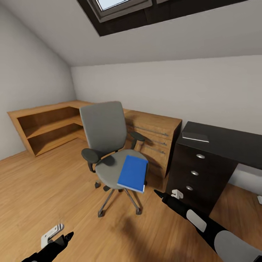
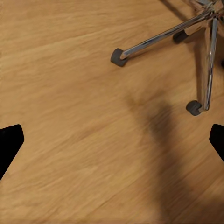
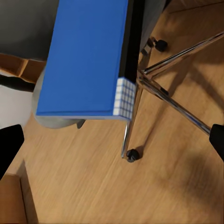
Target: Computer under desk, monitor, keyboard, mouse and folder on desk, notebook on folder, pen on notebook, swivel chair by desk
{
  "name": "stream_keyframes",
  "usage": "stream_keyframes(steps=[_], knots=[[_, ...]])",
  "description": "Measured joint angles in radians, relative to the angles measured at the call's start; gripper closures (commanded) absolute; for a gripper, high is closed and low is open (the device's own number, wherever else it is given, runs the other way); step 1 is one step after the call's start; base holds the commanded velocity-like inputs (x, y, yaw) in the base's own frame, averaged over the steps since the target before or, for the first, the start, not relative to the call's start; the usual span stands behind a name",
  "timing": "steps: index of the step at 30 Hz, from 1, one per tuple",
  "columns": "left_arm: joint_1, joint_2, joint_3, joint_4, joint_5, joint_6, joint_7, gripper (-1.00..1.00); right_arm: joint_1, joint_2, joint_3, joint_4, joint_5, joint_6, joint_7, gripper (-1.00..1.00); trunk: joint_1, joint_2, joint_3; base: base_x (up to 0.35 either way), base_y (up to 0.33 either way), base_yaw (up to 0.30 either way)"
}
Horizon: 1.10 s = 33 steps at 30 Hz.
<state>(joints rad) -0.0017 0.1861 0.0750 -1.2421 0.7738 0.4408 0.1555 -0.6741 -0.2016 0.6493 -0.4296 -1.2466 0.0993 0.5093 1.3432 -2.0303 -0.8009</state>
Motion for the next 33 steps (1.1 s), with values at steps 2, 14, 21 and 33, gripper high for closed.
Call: stream_keyframes(steps=[2, 14, 21, 33], knots=[[0.0, 0.0, 0.0, 0.001, 0.0, 0.0, 0.0, -1.0, 0.0, 0.0, 0.0, 0.0, 0.0, 0.0, 0.004, -1.0, 0.008, -0.014, -0.006, 0.0, 0.0, 0.0], [0.0, -0.003, -0.001, 0.025, -0.005, 0.0, -0.001, -1.0, 0.0, -0.003, 0.001, 0.019, 0.003, -0.006, 0.117, -1.0, 0.054, -0.098, -0.044, 0.0, 0.0, 0.0], [0.0, -0.004, -0.002, 0.032, -0.002, 0.0, -0.001, -1.0, 0.0, -0.004, 0.002, 0.08, 0.013, -0.011, 0.307, -1.0, 0.081, -0.147, -0.066, 0.0, 0.0, 0.0], [0.0, -0.007, -0.006, 0.042, -0.002, 0.0, -0.002, -1.0, 0.0, -0.008, 0.0, 0.097, 0.015, -0.012, 0.412, -1.0, 0.127, -0.231, -0.103, 0.0, 0.0, 0.0]])
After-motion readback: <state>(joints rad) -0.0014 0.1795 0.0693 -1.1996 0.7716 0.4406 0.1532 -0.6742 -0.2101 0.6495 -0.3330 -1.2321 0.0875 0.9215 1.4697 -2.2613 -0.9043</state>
